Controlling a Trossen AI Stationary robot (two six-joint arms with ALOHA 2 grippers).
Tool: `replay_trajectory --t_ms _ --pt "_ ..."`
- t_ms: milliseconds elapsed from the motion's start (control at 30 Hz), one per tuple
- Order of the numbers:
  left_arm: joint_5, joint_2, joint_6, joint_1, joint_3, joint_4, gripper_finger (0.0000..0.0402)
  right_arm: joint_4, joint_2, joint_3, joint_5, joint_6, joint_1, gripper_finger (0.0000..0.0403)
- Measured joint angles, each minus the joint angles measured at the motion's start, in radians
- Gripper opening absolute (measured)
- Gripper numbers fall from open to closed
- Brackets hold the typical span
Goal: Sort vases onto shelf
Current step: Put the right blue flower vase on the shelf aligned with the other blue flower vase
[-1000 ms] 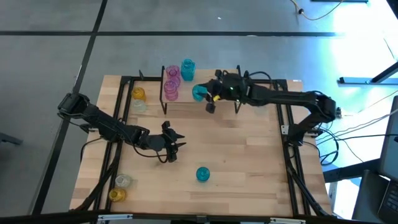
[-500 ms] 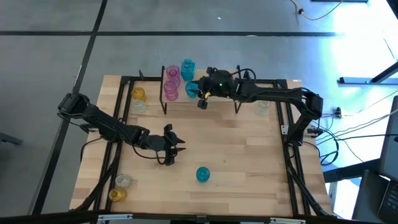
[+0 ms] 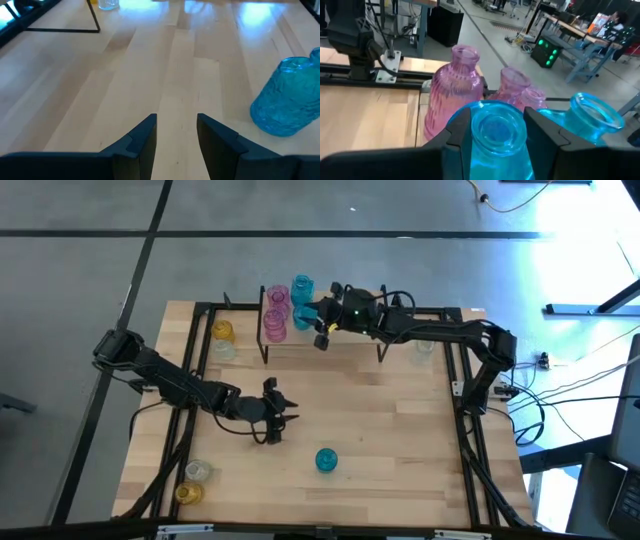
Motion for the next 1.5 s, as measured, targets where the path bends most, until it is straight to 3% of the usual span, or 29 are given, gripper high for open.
replay_trajectory --t_ms 500,633,1500 --pt "-0.010 0.000 -0.001 -0.002 0.000 0.000 0.0133 -0.020 0.001 0.000 -0.003 0.044 -0.019 0.0124" --pt "-0.012 0.000 0.000 -0.001 0.000 0.000 0.0133 -0.020 0.001 -0.001 -0.060 0.077 -0.019 0.0124" --pt "-0.021 0.000 -0.001 -0.001 0.000 -0.003 0.0133 0.022 0.058 -0.003 -0.024 0.057 -0.050 0.0124"
